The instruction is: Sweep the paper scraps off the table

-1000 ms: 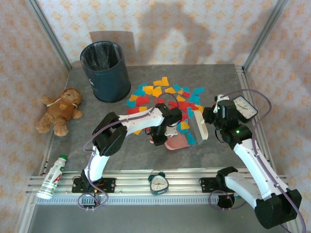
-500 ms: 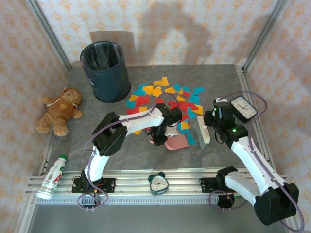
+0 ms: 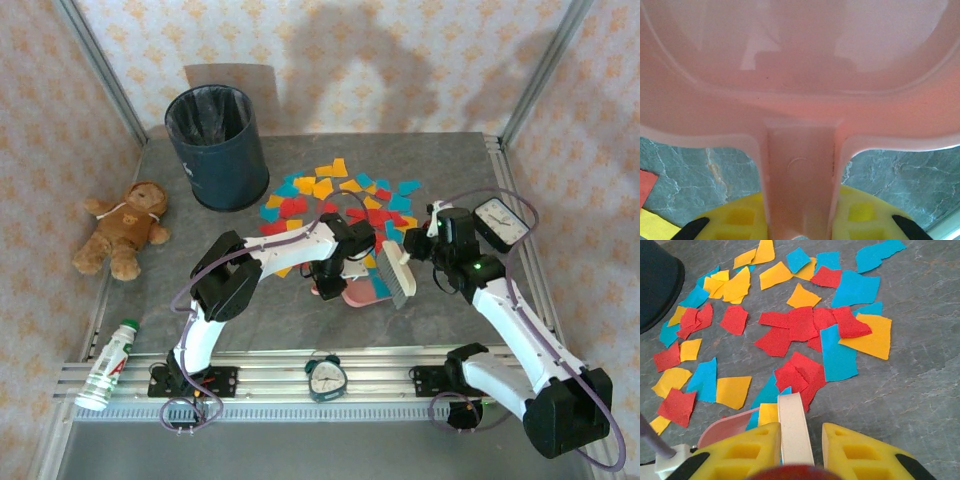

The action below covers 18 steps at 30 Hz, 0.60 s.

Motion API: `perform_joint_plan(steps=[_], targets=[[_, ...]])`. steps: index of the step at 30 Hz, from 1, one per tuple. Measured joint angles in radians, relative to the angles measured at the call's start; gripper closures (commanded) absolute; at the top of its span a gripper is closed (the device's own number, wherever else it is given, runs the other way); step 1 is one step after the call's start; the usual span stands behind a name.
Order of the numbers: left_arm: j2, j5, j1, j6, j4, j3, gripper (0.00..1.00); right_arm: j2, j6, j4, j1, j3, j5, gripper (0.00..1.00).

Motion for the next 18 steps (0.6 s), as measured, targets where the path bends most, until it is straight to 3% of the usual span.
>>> perform_joint_plan(steps=[11, 18], targets=[[-0.011, -0.001, 0.0, -0.011, 0.06, -0.042, 0.87, -0.076, 0.011, -0.018, 0.0, 0.047, -0.044, 1.0], [-0.102, -0.001, 0.005, -0.019, 0.087, -0.119, 0.88, -0.101, 0.014, -0.026, 0.0, 0.094, -0.018, 1.0]])
